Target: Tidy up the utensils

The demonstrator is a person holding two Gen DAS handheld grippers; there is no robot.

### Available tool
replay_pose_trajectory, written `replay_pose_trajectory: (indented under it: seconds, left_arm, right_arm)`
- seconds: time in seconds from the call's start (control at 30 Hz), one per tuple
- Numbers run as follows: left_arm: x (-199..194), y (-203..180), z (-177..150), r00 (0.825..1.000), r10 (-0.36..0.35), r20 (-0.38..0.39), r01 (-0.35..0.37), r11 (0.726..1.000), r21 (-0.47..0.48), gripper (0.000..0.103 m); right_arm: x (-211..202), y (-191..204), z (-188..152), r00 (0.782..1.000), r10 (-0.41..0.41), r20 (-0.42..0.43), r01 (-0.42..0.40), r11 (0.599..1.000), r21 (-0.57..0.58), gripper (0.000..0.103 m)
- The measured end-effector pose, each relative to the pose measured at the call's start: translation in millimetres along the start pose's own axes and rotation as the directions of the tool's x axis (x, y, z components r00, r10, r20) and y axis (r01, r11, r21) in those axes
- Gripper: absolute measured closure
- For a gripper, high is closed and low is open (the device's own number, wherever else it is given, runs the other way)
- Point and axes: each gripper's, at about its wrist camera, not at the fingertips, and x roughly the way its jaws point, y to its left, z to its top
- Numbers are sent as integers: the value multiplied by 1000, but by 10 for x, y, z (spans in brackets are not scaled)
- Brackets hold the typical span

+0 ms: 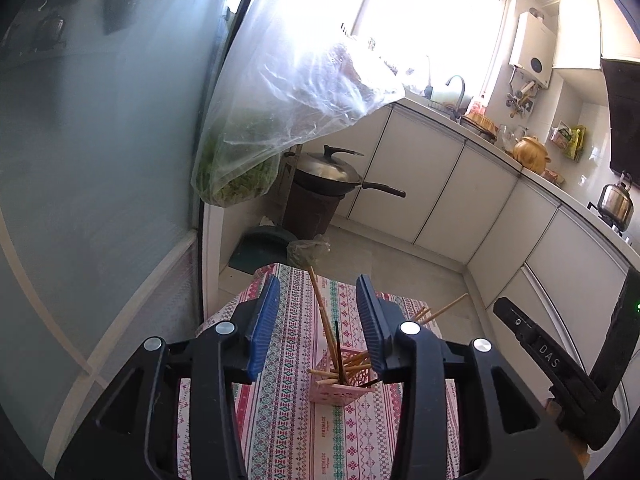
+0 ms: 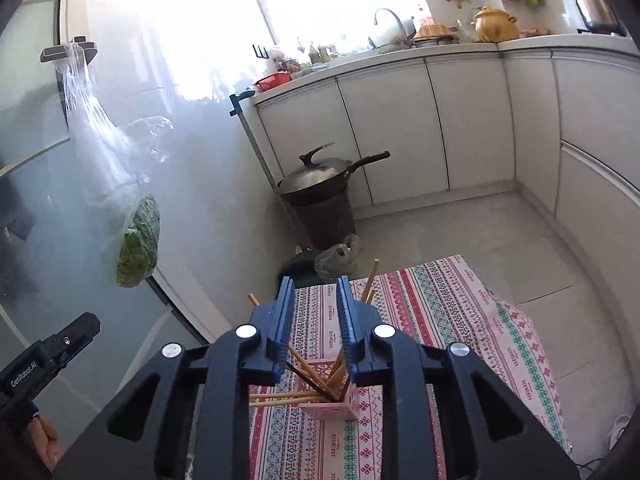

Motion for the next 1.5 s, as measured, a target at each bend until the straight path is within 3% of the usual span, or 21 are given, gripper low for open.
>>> replay_pose_trajectory:
  seconds: [0.33, 0.37, 0.4, 0.77, 1.03, 1.2, 1.33, 1.5]
  left_arm:
    - [36, -327, -314, 1000, 9, -28, -6, 996, 85, 56]
    - [29, -352, -337, 1000, 7, -26, -5, 996, 89, 54]
    - [12, -374, -364, 1000, 6, -20, -4, 996, 93, 49]
    - [-263, -652, -810, 995, 24, 100, -41, 984, 172, 8]
    - [-284, -720, -1033, 995, 40, 93, -59, 977, 207, 7]
    - [-246, -817, -1133, 997, 62, 53, -74, 962, 263, 7]
    - [-257, -863, -1229, 999, 34, 39, -43, 961, 273, 7]
    - [-239, -950, -1332, 999, 35, 33, -43, 951, 307, 7]
  right_arm:
    - [-212, -131, -212, 998, -61, -29, 60, 998, -36, 63]
    - [-238, -151, -241, 997, -65, -33, 64, 997, -37, 56]
    - [-268, -172, -269, 997, -72, -33, 70, 997, -38, 50]
    - [-632, -379, -638, 985, -172, -26, 170, 984, -54, 27]
    - [-933, -473, -819, 957, -281, 75, 285, 957, -54, 7]
    - [-1022, -513, -862, 938, -337, 82, 343, 938, -60, 7]
    - [-1036, -586, -923, 925, -378, 46, 380, 924, -51, 7]
    - [-1028, -703, -955, 923, -386, 14, 386, 922, -29, 7]
